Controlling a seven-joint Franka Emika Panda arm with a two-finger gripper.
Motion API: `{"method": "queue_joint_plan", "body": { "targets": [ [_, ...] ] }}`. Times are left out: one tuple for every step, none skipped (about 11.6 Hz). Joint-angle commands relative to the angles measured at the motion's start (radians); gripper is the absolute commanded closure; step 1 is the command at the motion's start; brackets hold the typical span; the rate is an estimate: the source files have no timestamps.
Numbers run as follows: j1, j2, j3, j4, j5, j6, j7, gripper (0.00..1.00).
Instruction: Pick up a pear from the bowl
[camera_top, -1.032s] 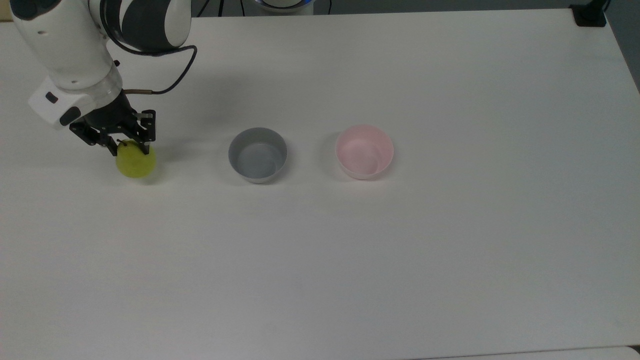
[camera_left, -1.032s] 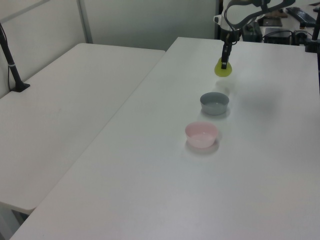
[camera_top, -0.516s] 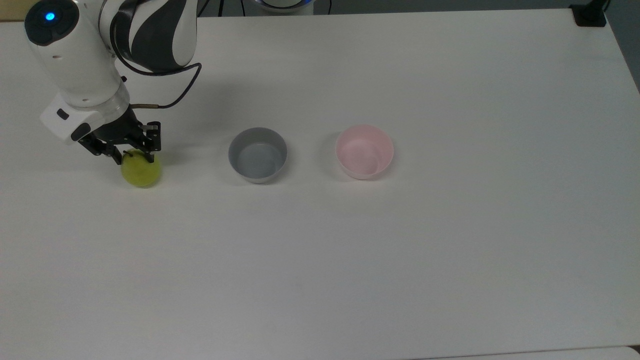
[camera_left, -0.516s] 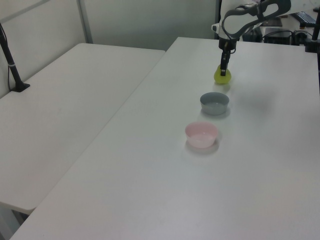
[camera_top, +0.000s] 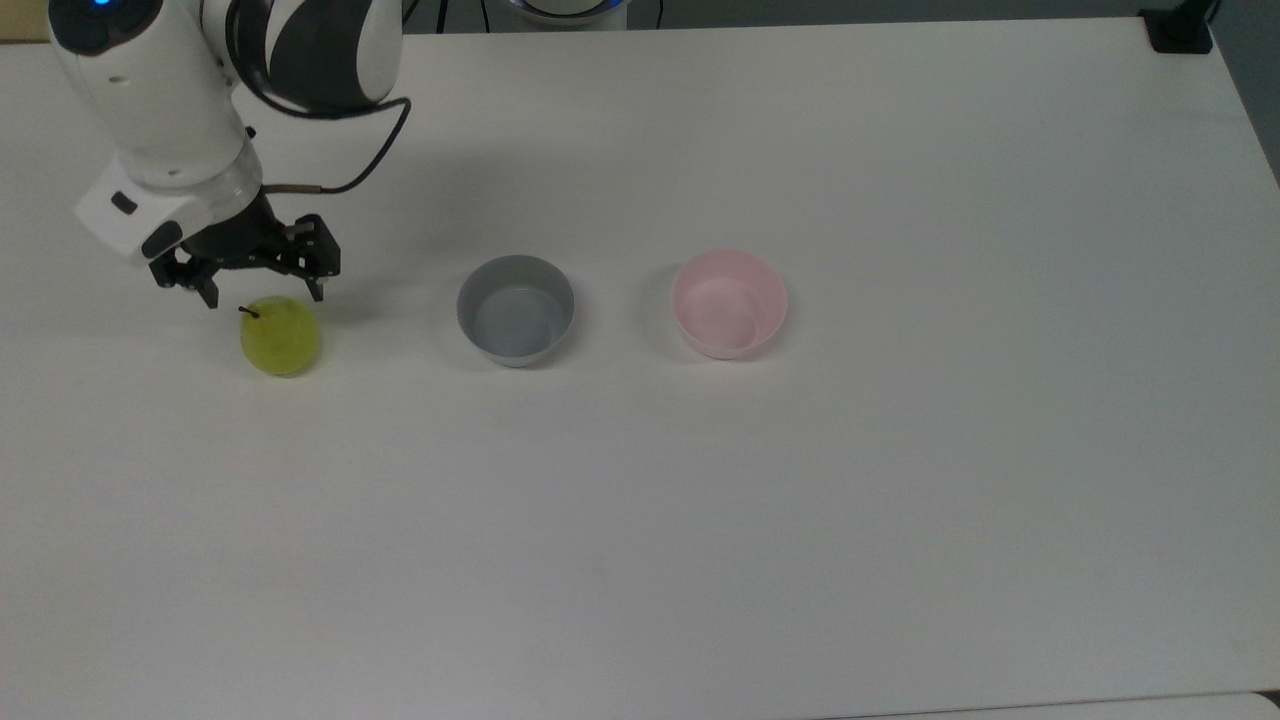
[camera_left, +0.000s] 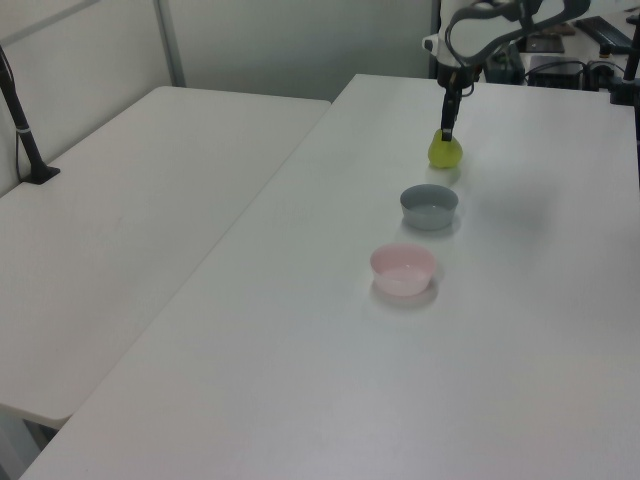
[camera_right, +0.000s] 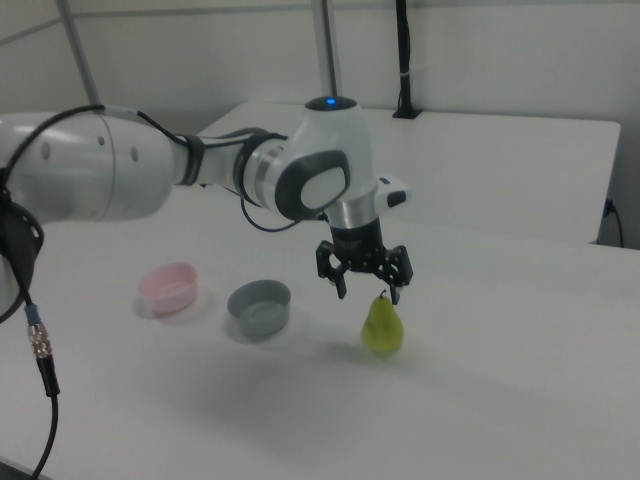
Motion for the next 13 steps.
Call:
{"method": "queue_joint_plan", "body": {
  "targets": [
    [0.035,-0.160,-0.005,-0.036,-0.025,-0.130,0.102,0.00],
    [0.043,-0.208,-0.006,-0.034,-0.025,-0.187,0.122,0.00],
    [0.046,-0.251,0.000,-0.031,-0.025,-0.251,0.137,0.00],
    [0.048,-0.295,0.005,-0.030,-0.024,-0.303,0.154,0.00],
    [0.065,-0.333,0.009,-0.018,-0.022,-0.352,0.185,0.00],
    [0.077,-0.358,0.011,0.001,-0.022,-0.412,0.220,0.00],
    [0.089,-0.383,0.020,0.016,-0.021,-0.470,0.257,0.00],
    [0.095,-0.409,0.040,0.016,-0.016,-0.492,0.315,0.00],
    [0.112,-0.424,0.043,0.012,-0.015,-0.492,0.407,0.00],
    [0.124,-0.424,0.044,0.010,-0.013,-0.488,0.486,0.00],
    [0.143,-0.426,0.044,0.004,-0.012,-0.491,0.498,0.00],
    [0.151,-0.438,0.041,-0.014,-0.010,-0.479,0.492,0.00],
    [0.169,-0.446,0.035,-0.031,0.004,-0.445,0.481,0.00]
  ]
}}
